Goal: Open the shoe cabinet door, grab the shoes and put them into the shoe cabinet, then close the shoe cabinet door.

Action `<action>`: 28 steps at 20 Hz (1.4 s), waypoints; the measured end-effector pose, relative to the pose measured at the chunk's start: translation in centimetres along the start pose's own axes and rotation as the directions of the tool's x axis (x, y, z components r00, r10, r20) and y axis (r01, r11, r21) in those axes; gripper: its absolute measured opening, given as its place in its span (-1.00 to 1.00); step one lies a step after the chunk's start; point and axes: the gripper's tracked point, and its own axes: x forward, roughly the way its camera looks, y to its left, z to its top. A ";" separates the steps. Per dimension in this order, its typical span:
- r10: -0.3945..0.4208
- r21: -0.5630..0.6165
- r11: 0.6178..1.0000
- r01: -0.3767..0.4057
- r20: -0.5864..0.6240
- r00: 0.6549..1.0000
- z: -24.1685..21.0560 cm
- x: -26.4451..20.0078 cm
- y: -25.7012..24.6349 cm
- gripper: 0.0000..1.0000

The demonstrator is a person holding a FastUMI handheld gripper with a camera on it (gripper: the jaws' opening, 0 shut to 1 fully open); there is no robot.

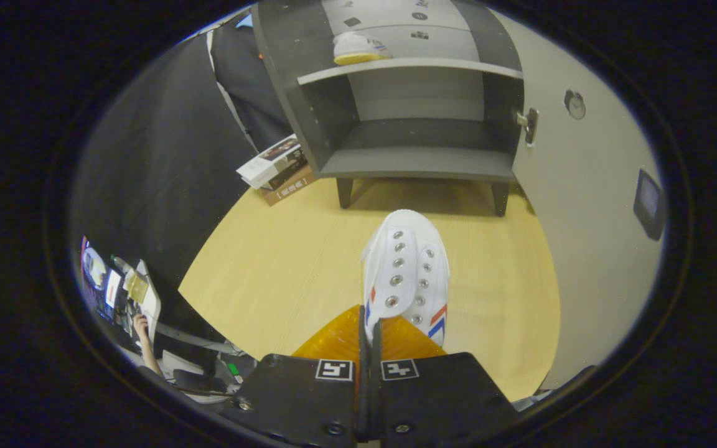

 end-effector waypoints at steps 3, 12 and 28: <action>-0.008 -0.013 1.000 0.009 0.032 0.999 3.1 -2.2 0.5 -0.93; -0.075 -0.049 0.995 0.088 0.223 0.972 17.2 -9.2 0.2 -0.93; -0.189 -0.062 0.966 0.250 0.492 0.850 40.1 -8.0 -2.5 -0.93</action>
